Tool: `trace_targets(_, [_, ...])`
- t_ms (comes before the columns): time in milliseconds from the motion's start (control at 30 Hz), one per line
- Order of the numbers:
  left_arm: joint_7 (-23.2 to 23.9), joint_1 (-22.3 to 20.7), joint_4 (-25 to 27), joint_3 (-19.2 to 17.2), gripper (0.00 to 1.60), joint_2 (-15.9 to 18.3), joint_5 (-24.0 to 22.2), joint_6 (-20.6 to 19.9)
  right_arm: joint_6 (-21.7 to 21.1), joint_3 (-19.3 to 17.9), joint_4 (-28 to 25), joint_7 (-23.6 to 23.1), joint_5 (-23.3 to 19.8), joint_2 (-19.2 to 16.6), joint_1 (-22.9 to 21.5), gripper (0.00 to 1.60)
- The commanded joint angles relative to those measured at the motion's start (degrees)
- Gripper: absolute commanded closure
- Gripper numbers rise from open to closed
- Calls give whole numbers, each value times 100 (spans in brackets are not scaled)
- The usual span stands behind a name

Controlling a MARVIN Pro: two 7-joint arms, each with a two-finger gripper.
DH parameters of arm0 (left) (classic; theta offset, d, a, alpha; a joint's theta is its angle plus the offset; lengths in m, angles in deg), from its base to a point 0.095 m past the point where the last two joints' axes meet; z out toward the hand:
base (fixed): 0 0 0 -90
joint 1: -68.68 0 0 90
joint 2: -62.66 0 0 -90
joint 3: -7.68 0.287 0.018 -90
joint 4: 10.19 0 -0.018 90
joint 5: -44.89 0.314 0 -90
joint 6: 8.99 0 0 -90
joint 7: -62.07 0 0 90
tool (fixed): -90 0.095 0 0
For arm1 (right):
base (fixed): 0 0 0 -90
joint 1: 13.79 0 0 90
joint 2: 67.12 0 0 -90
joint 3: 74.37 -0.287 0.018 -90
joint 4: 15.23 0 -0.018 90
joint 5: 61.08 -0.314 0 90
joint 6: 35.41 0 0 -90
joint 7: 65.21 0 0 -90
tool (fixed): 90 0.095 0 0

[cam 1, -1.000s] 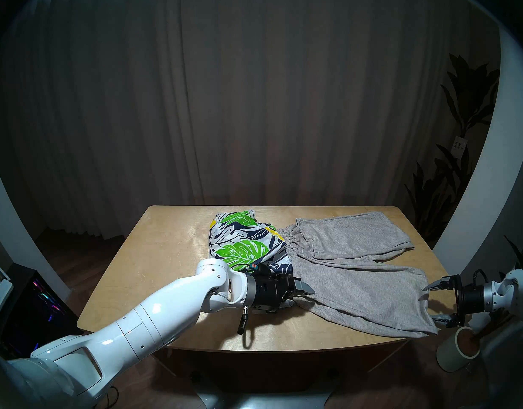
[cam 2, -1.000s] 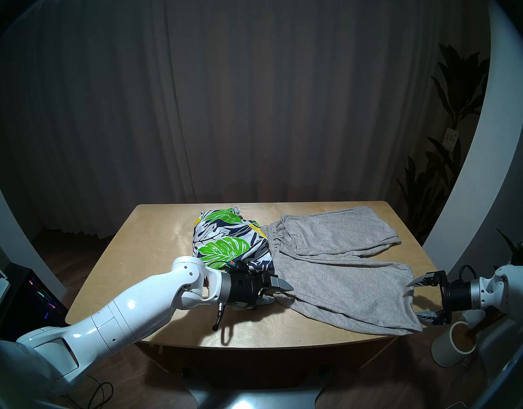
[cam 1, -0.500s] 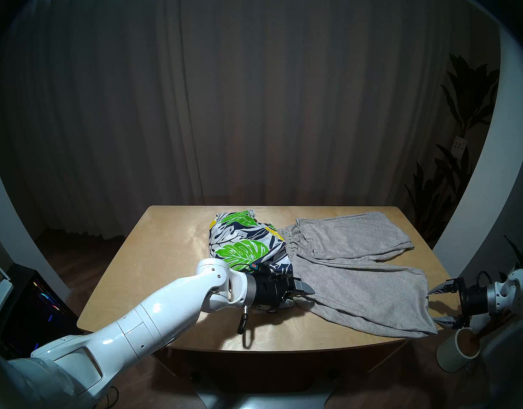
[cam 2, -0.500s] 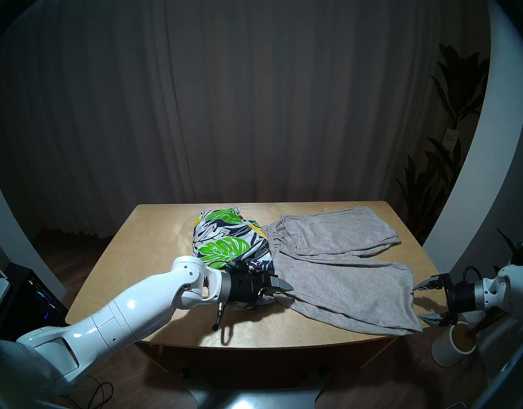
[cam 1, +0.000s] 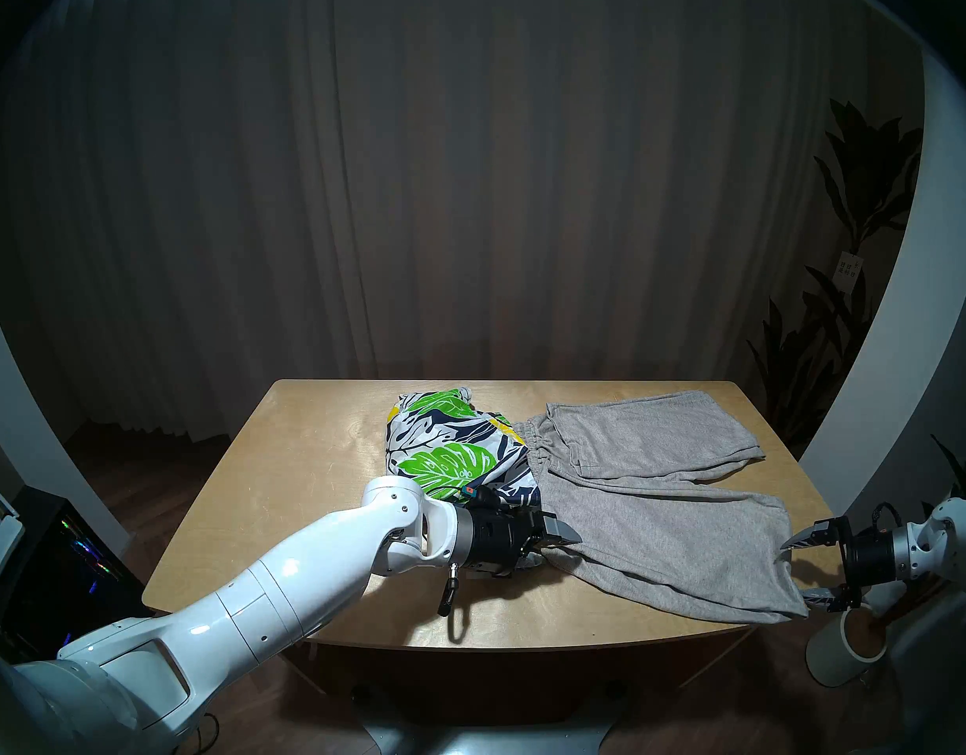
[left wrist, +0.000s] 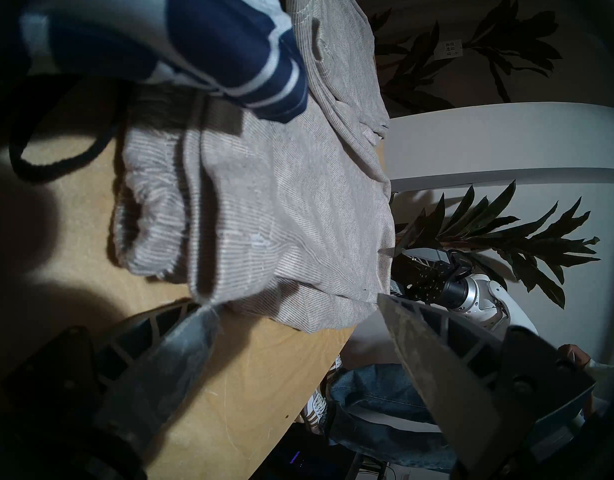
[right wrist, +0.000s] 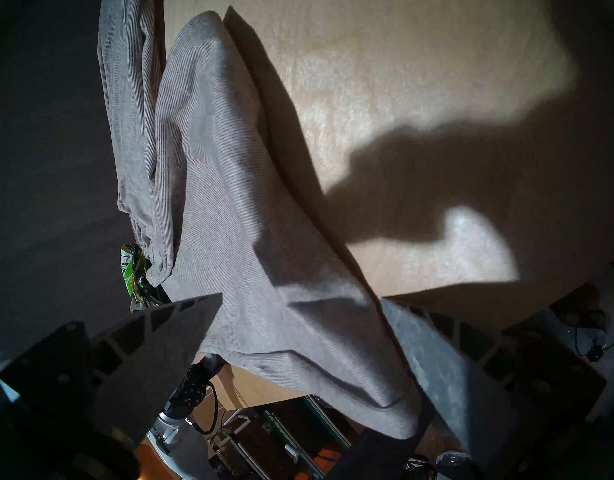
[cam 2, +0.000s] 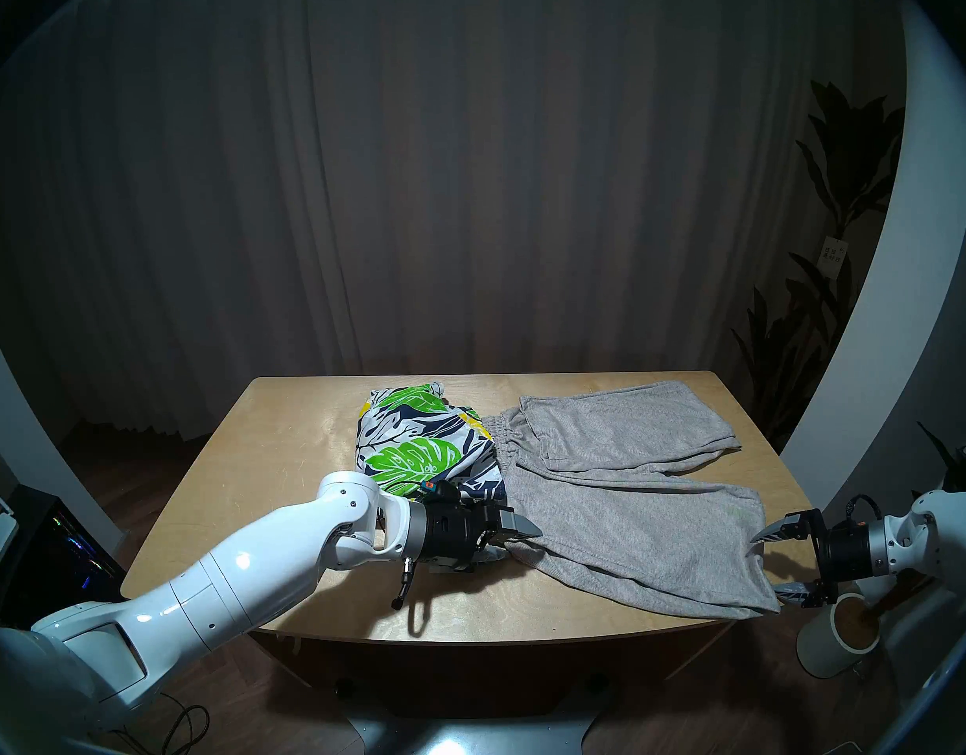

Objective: Fold pants twice and stack them

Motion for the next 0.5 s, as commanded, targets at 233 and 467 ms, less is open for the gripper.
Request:
trace_targets(233, [-110,15,-226,48,0,-32,53,36,1,-41,-290,-131,158,-45,188,0])
trace_targets(467, [-114,14,-292,14,0,-57,25,99,1,-57,-387,-204,252,-53,264,0])
